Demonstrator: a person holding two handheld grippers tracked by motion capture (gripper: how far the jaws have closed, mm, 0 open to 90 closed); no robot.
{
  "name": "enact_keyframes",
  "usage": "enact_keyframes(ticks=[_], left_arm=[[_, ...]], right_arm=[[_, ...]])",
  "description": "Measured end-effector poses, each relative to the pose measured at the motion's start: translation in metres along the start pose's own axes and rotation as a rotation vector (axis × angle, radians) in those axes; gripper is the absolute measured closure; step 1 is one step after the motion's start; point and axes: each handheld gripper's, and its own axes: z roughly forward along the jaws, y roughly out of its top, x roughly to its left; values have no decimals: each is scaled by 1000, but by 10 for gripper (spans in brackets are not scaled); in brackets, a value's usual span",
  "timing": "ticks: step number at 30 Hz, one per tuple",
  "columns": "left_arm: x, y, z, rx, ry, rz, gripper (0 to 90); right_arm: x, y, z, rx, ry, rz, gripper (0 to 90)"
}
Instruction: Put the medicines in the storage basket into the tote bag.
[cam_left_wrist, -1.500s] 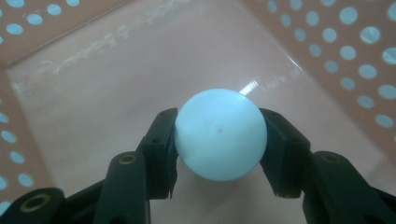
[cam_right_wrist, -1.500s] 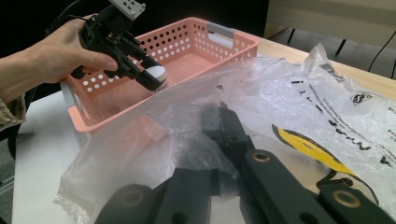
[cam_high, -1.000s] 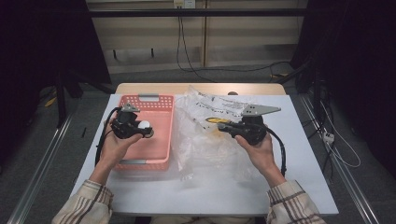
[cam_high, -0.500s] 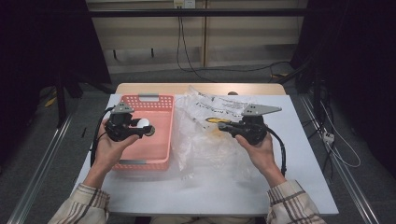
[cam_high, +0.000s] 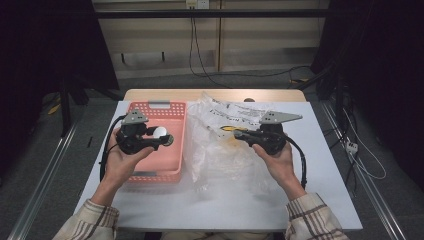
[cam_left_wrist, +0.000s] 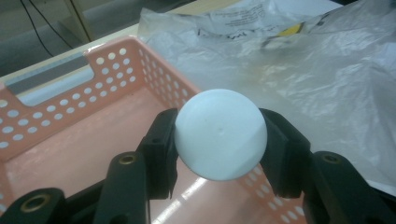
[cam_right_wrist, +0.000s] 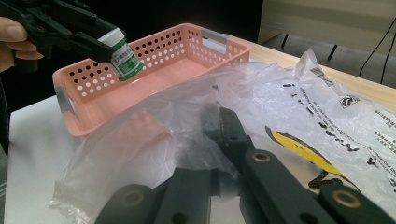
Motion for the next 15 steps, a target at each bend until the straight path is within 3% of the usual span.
enact_keyframes(ticks=[9, 15], left_arm=[[-15, 9, -5, -26, -31, 30, 511], [-30, 13, -3, -40, -77, 57, 511]], right_arm=[[1, 0, -1, 1, -4, -3, 900], [0, 0, -4, -5, -10, -1, 900]])
